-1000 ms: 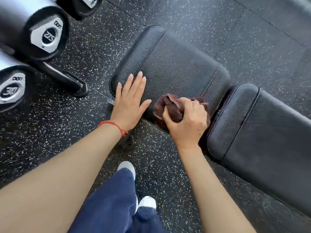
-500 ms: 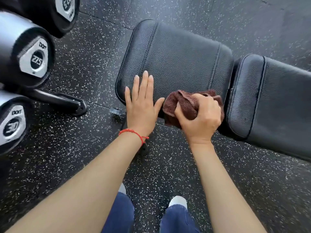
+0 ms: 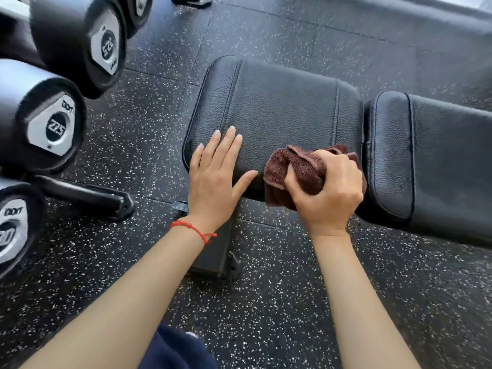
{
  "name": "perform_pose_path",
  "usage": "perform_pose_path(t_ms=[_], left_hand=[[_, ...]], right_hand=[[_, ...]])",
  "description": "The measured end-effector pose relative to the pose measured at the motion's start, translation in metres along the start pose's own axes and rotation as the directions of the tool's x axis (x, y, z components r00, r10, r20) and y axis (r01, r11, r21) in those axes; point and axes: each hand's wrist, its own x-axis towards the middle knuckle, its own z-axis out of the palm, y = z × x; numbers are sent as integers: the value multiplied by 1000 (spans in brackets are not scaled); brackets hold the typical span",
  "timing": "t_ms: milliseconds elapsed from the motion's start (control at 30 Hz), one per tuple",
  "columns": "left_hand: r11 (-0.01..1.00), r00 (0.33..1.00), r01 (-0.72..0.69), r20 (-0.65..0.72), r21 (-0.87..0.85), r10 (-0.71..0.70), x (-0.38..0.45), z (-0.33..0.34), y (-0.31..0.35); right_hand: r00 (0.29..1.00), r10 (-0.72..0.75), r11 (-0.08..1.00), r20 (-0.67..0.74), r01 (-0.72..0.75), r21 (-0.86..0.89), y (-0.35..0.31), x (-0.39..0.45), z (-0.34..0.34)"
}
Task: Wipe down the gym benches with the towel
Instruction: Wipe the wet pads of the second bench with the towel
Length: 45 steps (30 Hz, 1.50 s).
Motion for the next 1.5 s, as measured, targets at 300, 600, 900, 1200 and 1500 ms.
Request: perform_pose_path(t_ms=[300,600,900,1200,1500], left_hand=[[999,981,-46,-190,18,48,-2,16,-5],[997,945,-70,-317,37,78,-4,24,-8],[995,949,-95,-300,39,102,-4,20,-11],[990,937,-138,-321,32,141,-5,22,-14],[989,921,-144,-364,19,141,-4,24,-16]], right_hand=[[975,-44,997,-220,57,56,6,-15,10],[904,-76,992,-421,109,56,9,-26,20],[861,-82,984,-502,148,95,0,-56,27],[838,-300,947,-457,318,-39,-4,-71,44],[859,-203,975,-470,222,-17,27,-76,28]])
